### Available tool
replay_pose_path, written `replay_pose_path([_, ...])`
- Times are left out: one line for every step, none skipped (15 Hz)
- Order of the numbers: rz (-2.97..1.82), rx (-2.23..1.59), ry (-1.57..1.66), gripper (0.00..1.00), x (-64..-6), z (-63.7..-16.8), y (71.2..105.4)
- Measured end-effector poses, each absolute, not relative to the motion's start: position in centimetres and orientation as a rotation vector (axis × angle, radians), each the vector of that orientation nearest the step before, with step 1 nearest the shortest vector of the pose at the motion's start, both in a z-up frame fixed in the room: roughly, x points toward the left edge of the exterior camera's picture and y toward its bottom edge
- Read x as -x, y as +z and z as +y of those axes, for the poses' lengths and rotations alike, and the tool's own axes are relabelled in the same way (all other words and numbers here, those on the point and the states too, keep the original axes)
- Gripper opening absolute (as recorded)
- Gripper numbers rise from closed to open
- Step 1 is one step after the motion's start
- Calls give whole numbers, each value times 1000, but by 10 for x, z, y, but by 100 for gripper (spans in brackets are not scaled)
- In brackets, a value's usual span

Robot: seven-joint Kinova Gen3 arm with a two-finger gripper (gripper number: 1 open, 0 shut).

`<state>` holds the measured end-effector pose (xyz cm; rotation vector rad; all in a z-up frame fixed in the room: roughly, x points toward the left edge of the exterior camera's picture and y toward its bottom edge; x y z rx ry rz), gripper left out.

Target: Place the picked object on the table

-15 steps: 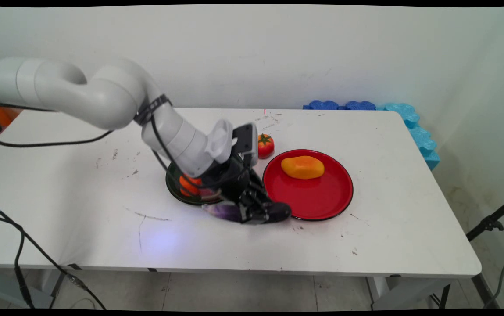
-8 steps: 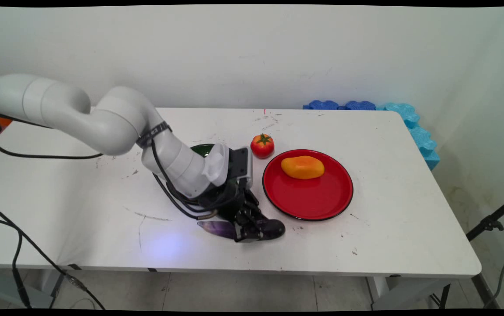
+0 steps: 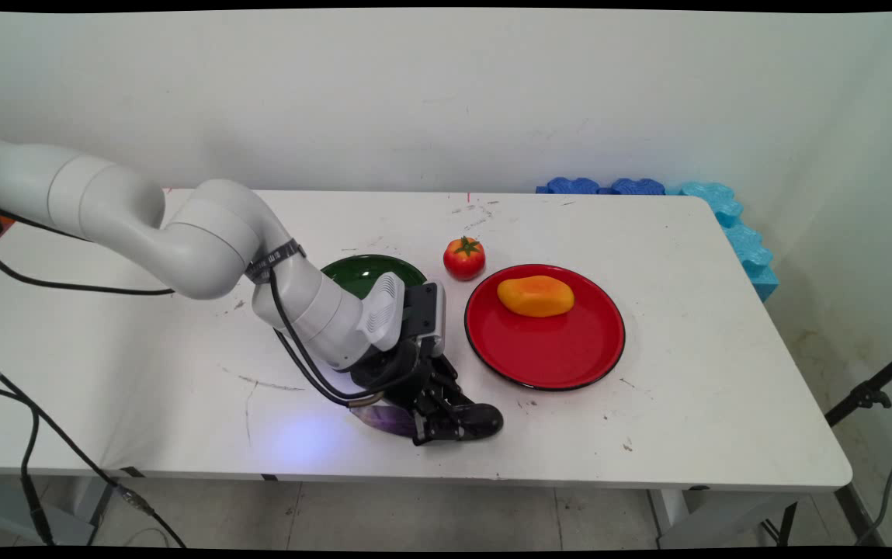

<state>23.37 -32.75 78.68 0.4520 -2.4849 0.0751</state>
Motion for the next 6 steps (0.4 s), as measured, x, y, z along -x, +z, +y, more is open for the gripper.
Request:
replay_pose_path([-2482, -451, 75, 0, -234, -327, 786])
replay_pose_path([-2479, -447, 77, 100, -233, -326, 785])
replay_pose_path([-2476, -446, 79, 100, -233, -326, 785])
replay_pose_path([-2474, -445, 82, 100, -234, -326, 785])
replay_pose_path([-2468, -448, 85, 100, -234, -326, 786])
replay_pose_path([-2462, -450, 87, 100, -234, -326, 788])
